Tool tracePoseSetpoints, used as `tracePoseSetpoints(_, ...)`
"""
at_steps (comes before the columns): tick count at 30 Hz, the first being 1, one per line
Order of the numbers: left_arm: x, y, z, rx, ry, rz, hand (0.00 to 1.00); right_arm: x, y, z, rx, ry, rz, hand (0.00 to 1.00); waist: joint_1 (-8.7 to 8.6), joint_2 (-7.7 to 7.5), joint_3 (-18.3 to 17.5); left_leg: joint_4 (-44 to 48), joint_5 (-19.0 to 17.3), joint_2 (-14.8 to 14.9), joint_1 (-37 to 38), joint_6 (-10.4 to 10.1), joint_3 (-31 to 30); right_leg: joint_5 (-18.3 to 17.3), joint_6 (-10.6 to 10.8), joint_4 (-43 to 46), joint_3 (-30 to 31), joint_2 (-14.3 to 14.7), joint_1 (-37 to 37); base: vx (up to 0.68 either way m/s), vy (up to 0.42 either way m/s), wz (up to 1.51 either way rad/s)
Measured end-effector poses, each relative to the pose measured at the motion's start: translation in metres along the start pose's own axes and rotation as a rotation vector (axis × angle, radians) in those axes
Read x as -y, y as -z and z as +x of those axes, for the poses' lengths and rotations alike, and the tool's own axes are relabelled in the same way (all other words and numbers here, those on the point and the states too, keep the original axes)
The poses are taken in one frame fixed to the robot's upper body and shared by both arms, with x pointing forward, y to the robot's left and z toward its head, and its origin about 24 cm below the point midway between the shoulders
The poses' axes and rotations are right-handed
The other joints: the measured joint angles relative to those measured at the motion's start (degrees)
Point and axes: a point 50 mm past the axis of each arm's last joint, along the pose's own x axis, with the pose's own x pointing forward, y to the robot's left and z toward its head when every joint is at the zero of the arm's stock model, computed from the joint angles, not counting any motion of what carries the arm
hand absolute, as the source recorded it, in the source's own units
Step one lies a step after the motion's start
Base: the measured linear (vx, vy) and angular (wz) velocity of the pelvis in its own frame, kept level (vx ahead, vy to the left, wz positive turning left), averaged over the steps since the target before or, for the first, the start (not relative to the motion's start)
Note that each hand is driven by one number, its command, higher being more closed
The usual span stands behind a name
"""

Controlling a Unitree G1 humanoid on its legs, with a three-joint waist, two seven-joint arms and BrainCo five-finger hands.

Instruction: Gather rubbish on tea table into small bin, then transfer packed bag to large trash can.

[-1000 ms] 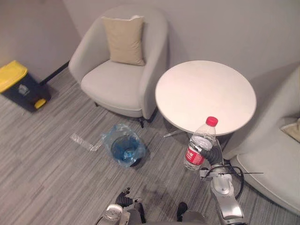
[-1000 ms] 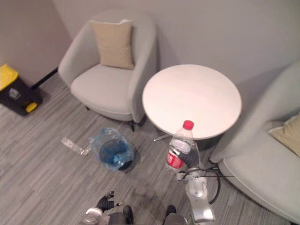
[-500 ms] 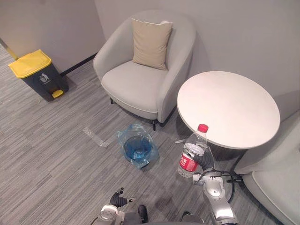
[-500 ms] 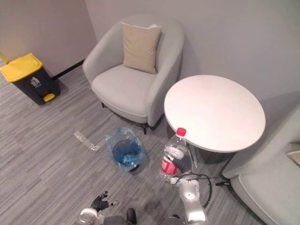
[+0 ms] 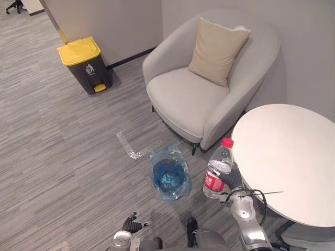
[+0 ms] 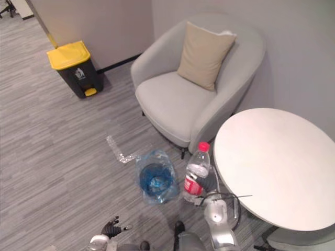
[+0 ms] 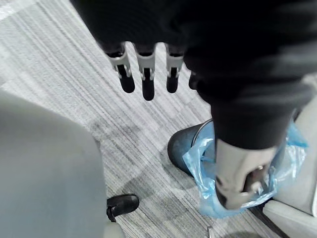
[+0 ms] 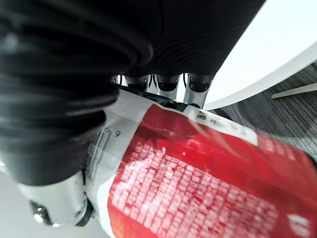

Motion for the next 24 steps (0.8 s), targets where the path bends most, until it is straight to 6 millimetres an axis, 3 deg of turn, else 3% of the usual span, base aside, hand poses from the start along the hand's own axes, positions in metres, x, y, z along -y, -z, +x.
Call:
tracePoseSetpoints(2, -0.001, -0.008, 0.001, 0.034, -0.003, 0.010, 0.00, 0.004, -0.003, -0.004, 0.013, 0.013, 0.017, 1.00, 0.44, -0.72, 0.54, 15.19, -0.12, 0.65, -5.97, -0.47, 5.32, -0.52, -0.83, -3.38, -0.11, -0.17, 4.06, 0.10, -0.016, 0.26)
tracePoseSetpoints(4, 0.000, -0.010, 0.001, 0.045, 0.001, 0.011, 0.00, 0.002, -0.008, -0.002, 0.033, 0.009, 0.033, 1.00, 0.86, -0.27, 0.96, 18.52, -2.94, 3.28, -7.70, 0.45, 9.43, -0.64, -1.22, -3.78, 0.02, -0.07, 5.71, 0.06, 0.043, -0.09)
tracePoseSetpoints(7, 0.001, -0.012, 0.001, 0.051, 0.007, 0.016, 0.00, 0.002, -0.012, 0.003, 0.050, 0.008, 0.033, 1.00, 1.07, 0.00, 1.41, 10.59, -3.93, 4.93, -9.23, 0.22, 10.05, -0.74, -0.95, -3.59, 1.60, -1.52, 5.80, 0.06, 0.128, -0.18)
tracePoseSetpoints(9, 0.003, -0.012, 0.001, 0.052, 0.013, 0.024, 0.00, 0.004, -0.009, 0.003, 0.040, 0.006, 0.015, 1.00, 0.94, 0.69, 1.46, 2.07, 2.36, 5.27, -8.86, -0.96, 8.82, -2.04, 1.22, -1.95, 2.33, -2.20, 5.72, 0.06, 0.250, -0.17)
tracePoseSetpoints(10, 0.005, -0.012, 0.001, 0.052, 0.022, 0.030, 0.00, 0.005, -0.006, 0.004, 0.030, 0.002, 0.001, 1.00, 1.02, 1.82, 1.58, 0.98, 5.45, 5.89, -8.30, -3.17, 8.75, -2.90, 2.50, -1.07, 3.11, -1.96, 5.82, 0.06, 0.193, -0.18)
tracePoseSetpoints(12, -0.001, -0.014, 0.002, 0.059, 0.015, 0.059, 0.00, -0.002, -0.002, 0.003, 0.007, -0.024, 0.003, 1.00, 0.87, 0.29, 2.04, -0.97, 5.79, 3.16, -7.15, -1.81, 9.53, -3.22, 4.05, -0.57, 4.49, -4.52, 5.50, 0.05, 0.226, -0.10)
tracePoseSetpoints(14, -0.003, -0.015, 0.002, 0.061, 0.012, 0.064, 0.00, -0.008, 0.001, 0.003, -0.004, -0.056, -0.002, 1.00, 0.96, -0.31, 1.77, -1.97, 6.17, 1.75, -7.19, -0.88, 10.76, -3.18, 5.19, -0.56, 5.11, -6.09, 4.55, 0.04, 0.190, -0.10)
tracePoseSetpoints(18, -0.009, -0.018, 0.004, 0.067, -0.005, 0.080, 0.00, -0.025, -0.001, 0.011, 0.001, -0.137, -0.040, 1.00, 1.21, -0.35, 2.53, -2.90, 6.16, -0.05, -7.54, 0.18, 12.24, -2.86, 6.40, -0.61, 6.39, -7.82, 2.94, 0.04, 0.116, -0.15)
tracePoseSetpoints(21, -0.018, -0.032, 0.008, 0.100, -0.027, 0.100, 0.00, -0.037, -0.016, 0.031, 0.058, -0.191, -0.090, 1.00, 1.15, -0.21, 4.72, -0.13, 6.09, 0.14, -13.05, 0.44, 12.33, -2.65, 6.54, 1.82, 7.03, -7.78, -2.67, -0.03, 0.038, -0.05)
tracePoseSetpoints(24, -0.020, -0.065, 0.014, 0.182, -0.054, 0.096, 0.00, -0.034, -0.042, 0.062, 0.142, -0.203, -0.176, 1.00, 1.63, 0.21, 9.77, 3.36, 6.21, 0.67, -19.45, 0.62, 12.07, -2.63, 6.50, 5.74, 7.38, -7.44, -9.31, -0.10, -0.004, -0.02)
